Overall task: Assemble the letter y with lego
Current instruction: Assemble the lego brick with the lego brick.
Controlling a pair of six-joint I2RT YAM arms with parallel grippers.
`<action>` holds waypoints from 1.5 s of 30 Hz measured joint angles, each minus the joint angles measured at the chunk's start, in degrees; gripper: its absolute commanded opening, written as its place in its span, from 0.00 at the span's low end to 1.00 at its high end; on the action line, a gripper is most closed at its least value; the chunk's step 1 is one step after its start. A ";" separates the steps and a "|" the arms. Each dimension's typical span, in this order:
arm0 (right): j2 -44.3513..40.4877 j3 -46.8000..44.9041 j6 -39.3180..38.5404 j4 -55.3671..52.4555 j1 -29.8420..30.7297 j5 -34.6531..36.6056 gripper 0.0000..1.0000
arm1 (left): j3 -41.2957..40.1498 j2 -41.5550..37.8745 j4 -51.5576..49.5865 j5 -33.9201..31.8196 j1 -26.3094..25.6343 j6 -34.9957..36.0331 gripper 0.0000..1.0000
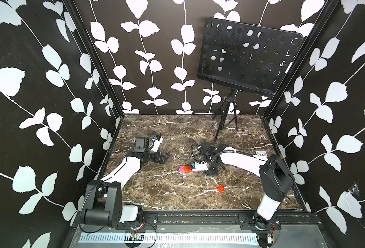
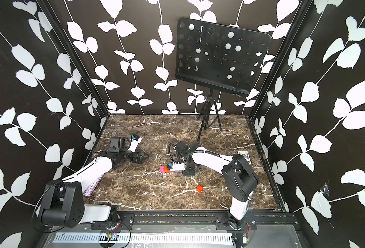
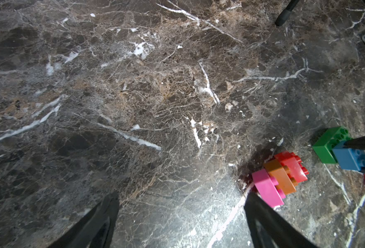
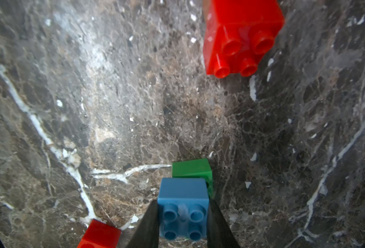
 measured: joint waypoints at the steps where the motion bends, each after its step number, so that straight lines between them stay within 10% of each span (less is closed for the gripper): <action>1: 0.13 0.17 0.00 0.07 0.00 -0.24 0.25 | 0.00 0.00 0.00 0.00 0.00 0.00 0.93; 45: 6.67 8.00 7.39 -1.60 0.37 -1.46 0.22 | 0.00 0.00 -0.02 -0.02 0.00 0.00 0.93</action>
